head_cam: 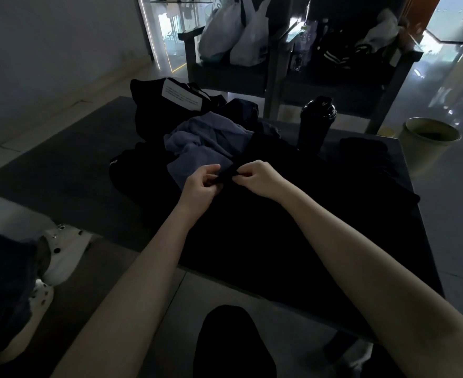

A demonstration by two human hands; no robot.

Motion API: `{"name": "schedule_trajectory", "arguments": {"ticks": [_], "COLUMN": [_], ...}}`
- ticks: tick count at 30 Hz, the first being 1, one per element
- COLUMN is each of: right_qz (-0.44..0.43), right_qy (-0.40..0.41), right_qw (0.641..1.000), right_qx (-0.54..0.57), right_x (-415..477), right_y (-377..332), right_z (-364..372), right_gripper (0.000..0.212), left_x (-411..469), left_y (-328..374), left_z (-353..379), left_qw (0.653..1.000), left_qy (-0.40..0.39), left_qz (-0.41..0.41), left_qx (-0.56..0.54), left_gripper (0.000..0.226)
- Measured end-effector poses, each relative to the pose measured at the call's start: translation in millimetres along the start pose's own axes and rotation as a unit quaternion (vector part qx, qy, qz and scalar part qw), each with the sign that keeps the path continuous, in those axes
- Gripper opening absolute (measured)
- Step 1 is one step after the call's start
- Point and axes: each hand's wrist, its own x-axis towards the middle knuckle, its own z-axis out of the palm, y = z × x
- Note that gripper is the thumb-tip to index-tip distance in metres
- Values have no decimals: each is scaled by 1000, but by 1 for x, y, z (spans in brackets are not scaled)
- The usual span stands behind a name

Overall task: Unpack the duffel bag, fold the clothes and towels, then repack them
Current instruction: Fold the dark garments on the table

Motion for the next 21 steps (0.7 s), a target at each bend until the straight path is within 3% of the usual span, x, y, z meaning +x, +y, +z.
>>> {"name": "schedule_trajectory", "arguments": {"ticks": [4, 7, 10, 12, 14, 17, 21], "right_qz": [-16, 13, 18, 49, 106, 138, 135], "right_qy": [177, 229, 254, 202, 87, -46, -31], "right_qw": [981, 972, 967, 976, 981, 953, 941], "right_qx": [74, 45, -24, -69, -138, -266, -310], "right_x": [4, 8, 9, 9, 4, -12, -25], "right_y": [1, 4, 6, 10, 19, 39, 52], "right_z": [3, -4, -3, 5, 16, 37, 51], "right_gripper": [16, 24, 31, 43, 52, 63, 71], "left_x": [-9, -18, -21, -25, -29, -41, -59], "left_y": [-15, -26, -29, -32, -38, -48, -53], "left_z": [-4, -14, -23, -26, -28, -32, -42], "left_qw": [983, 975, 976, 978, 973, 963, 954], "left_qy": [-114, -116, -96, -62, -40, -54, -104], "left_qz": [-71, -156, -176, -165, -163, -190, -204], "left_qx": [126, 109, 83, 114, 158, 185, 194], "left_gripper": [13, 8, 16, 14, 15, 32, 39]}}
